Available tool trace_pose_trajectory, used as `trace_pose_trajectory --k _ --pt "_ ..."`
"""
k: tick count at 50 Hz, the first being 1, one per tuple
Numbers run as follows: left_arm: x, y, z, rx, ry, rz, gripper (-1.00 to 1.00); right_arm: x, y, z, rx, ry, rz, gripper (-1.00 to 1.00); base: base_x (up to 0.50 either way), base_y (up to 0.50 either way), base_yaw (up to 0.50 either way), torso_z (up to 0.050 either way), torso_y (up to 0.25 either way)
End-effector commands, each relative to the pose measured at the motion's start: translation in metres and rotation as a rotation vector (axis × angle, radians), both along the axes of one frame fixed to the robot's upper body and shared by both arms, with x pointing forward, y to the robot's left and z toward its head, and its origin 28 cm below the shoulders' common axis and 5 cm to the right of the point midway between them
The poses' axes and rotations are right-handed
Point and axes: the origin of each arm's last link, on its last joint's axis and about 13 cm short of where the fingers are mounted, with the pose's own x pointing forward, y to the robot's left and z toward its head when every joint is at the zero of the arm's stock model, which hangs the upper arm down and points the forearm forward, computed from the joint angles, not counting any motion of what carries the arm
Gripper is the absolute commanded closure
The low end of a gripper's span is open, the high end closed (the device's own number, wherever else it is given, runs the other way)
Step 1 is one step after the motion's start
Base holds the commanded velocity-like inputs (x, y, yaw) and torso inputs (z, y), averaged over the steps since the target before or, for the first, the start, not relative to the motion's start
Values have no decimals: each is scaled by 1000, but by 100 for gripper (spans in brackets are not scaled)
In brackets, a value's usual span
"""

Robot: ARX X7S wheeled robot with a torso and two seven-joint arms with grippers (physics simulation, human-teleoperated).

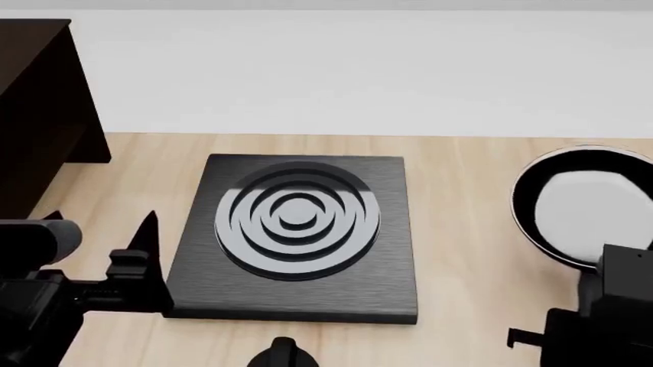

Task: Put the frying pan on the cabinet shelf.

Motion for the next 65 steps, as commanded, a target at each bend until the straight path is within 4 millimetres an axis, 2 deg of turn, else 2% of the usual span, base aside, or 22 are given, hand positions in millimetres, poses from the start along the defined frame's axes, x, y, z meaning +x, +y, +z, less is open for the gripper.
trace_pose_trajectory --k 1,18,23,28,31,34,35,40,48,57,63,65 --pt "0 0 1 2 -16 12 -100 -10 2 49 -115 -127 50 100 0 0 0 0 0" --pt "4 -3 6 -3 0 -12 -100 -8 27 113 -155 -294 268 100 0 0 0 0 2" --pt "22 -5 18 -9 -5 -34 -100 -4 37 128 -151 -375 357 100 0 0 0 0 2" --pt "37 -10 26 7 31 -78 -100 -4 48 133 -164 -394 427 100 0 0 0 0 0" --pt "44 -10 39 -59 38 -99 -100 -3 56 137 -145 -426 470 100 0 0 0 0 3" --pt "51 -8 52 -135 45 -40 -100 -3 64 139 -116 -430 514 100 0 0 1 0 0" --pt "51 -7 57 -155 44 -45 -100 -3 67 143 -83 -478 525 100 0 0 0 0 10" --pt "47 -9 68 -188 71 -131 -100 -4 74 146 -152 -477 664 100 0 0 0 0 0" --pt "34 -8 85 -208 69 -160 -100 -8 85 147 -97 -509 714 100 0 0 0 2 3" --pt "17 -14 87 -122 56 -299 -100 -12 101 162 -27 -562 781 100 0 0 0 0 1" --pt "7 -14 86 -152 92 -336 -100 -13 111 170 -27 -571 832 100 0 0 0 0 2" --pt "5 -14 85 -258 144 -263 -100 -12 113 172 1 -581 830 100 0 0 0 0 0"
